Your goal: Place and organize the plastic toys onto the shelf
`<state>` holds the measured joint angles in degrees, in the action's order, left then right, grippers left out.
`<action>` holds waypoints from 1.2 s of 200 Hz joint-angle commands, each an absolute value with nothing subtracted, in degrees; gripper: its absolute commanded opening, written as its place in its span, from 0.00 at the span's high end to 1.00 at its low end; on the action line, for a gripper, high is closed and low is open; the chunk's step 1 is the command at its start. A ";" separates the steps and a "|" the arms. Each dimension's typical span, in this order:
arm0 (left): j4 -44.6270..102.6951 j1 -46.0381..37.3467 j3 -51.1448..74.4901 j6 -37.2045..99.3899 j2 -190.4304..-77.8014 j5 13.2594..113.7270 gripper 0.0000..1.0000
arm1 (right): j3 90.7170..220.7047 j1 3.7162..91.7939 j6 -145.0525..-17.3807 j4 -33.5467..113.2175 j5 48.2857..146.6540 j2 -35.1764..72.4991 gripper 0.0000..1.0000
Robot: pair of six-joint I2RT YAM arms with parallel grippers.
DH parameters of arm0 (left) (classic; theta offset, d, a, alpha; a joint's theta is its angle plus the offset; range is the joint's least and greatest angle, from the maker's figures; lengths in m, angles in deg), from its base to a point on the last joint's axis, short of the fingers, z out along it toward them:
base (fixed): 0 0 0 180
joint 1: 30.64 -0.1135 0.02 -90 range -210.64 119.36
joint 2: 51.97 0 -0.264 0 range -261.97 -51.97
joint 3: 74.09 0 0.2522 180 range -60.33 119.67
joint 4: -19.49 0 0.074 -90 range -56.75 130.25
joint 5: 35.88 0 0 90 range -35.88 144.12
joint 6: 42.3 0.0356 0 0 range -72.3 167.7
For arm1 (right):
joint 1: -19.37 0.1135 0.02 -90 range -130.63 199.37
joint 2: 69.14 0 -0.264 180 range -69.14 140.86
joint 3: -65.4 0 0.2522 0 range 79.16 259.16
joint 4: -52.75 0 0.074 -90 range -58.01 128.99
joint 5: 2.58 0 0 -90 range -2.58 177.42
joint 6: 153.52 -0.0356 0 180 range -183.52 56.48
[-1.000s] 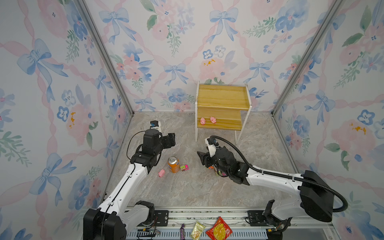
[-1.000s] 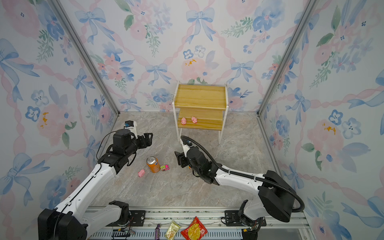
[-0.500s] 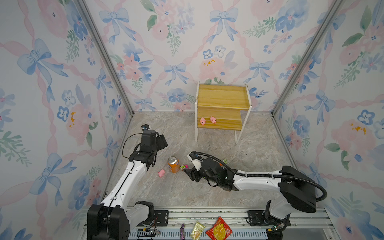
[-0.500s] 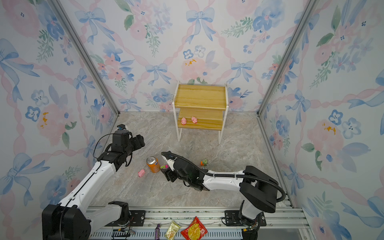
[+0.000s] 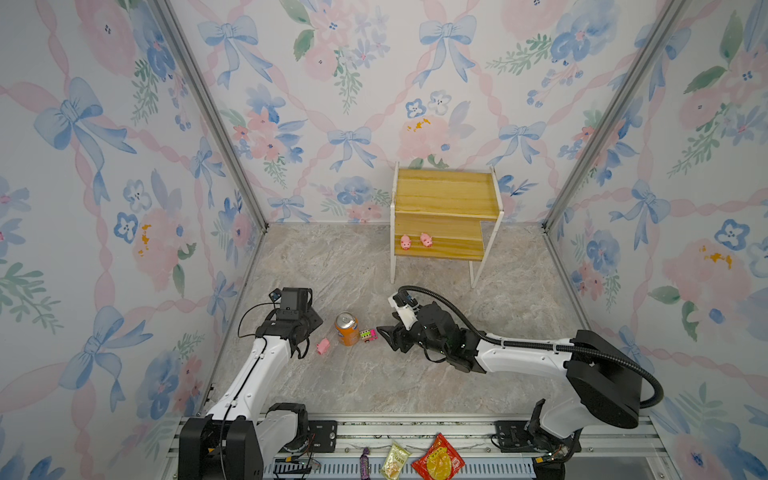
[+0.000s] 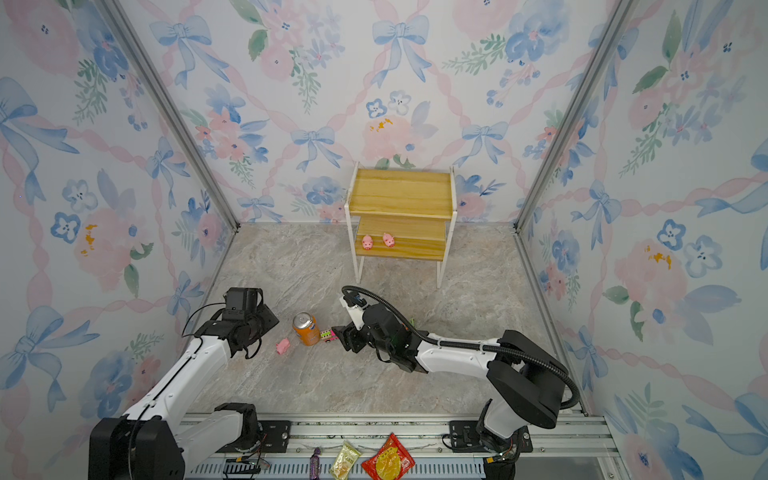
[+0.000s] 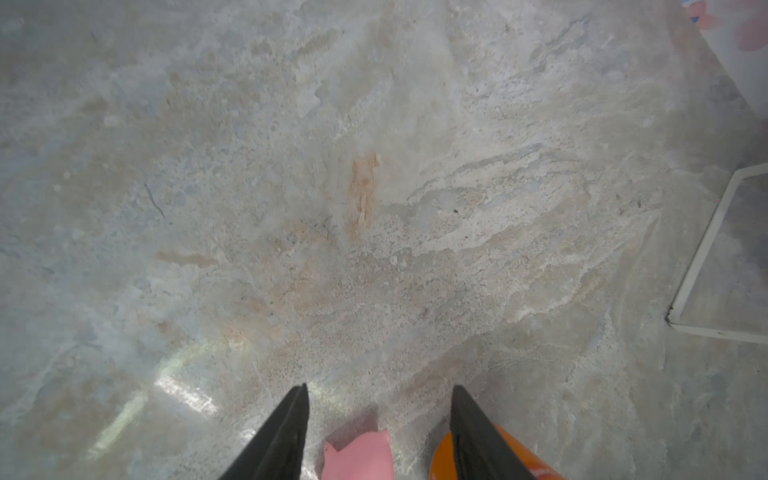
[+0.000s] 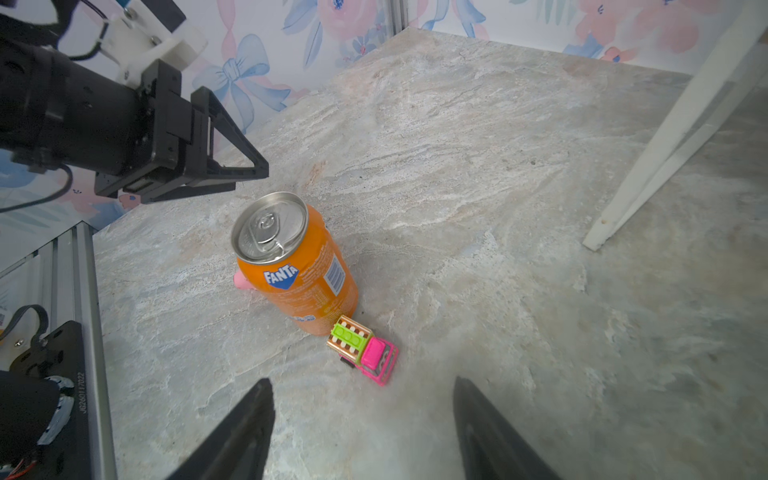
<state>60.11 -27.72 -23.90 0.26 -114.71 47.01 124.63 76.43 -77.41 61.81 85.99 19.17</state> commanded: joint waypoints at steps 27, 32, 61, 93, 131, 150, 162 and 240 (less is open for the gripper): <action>64.55 -28.01 -24.68 -8.07 -118.64 53.70 0.44 | 123.46 74.05 -75.05 57.55 87.05 15.51 0.30; 64.93 -28.00 -24.73 -8.48 -118.69 53.79 0.44 | 123.31 73.89 -75.08 57.64 87.35 15.42 0.30; 66.77 -28.00 -25.31 -9.15 -119.20 54.10 0.37 | 123.24 73.30 -75.06 57.95 88.31 15.83 0.30; 66.87 -28.00 -27.25 -9.99 -120.00 55.54 0.30 | 123.27 73.25 -75.21 58.33 88.78 16.29 0.30; 66.83 -28.00 -28.52 -11.04 -121.09 56.42 0.26 | 122.93 73.25 -75.23 58.59 88.85 16.11 0.30; 66.69 -28.00 -28.61 -11.92 -121.36 56.50 0.25 | 122.93 73.22 -75.45 58.59 88.91 16.25 0.30; 66.64 -28.00 -28.60 -12.47 -121.88 56.92 0.25 | 122.89 73.24 -75.53 58.59 88.99 16.28 0.30; 65.51 -27.66 -28.67 -17.00 -123.14 57.48 0.29 | 122.05 73.18 -75.68 58.87 88.68 15.93 0.30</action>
<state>64.85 -27.72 -27.73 -14.10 -121.95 56.12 122.93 73.74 -75.90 58.93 88.32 16.66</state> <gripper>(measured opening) 0.725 0.700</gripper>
